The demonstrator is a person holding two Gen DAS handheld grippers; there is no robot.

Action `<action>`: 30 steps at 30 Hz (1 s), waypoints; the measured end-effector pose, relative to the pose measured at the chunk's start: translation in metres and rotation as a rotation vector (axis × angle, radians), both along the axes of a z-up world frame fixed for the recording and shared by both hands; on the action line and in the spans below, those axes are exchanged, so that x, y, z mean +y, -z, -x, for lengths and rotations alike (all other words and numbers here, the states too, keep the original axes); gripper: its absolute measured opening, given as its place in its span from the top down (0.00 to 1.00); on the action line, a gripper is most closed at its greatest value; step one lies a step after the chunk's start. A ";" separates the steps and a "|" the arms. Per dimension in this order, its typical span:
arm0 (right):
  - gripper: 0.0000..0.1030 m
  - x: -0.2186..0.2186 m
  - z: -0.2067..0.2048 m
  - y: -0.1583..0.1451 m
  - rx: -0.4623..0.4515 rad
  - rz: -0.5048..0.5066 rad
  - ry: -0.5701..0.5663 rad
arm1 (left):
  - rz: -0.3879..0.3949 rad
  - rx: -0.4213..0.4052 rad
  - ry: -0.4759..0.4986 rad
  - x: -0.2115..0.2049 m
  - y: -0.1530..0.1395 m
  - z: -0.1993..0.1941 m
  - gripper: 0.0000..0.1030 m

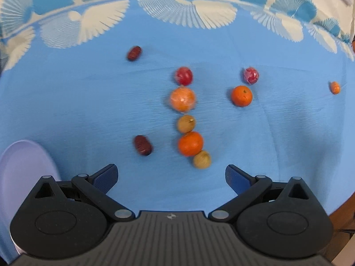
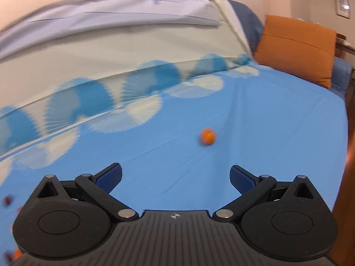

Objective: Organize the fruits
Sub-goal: 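Reach to the mandarin with the left tool while the right tool grasps the wrapped orange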

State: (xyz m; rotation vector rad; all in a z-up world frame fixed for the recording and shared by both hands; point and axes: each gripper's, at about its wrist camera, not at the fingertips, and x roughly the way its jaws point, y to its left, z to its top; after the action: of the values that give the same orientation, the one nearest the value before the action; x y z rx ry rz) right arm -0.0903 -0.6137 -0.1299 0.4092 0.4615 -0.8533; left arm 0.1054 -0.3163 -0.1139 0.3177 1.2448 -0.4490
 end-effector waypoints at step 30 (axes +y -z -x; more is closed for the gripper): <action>0.67 -0.124 -0.095 0.075 0.069 0.009 -0.029 | 0.004 0.089 0.006 -0.020 0.022 -0.022 0.65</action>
State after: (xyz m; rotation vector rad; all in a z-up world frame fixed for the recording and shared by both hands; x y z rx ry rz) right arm 0.0047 -0.7376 -0.2045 0.3652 0.5259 -0.8426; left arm 0.1275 -0.3359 -0.1355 0.3006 1.3299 -0.4746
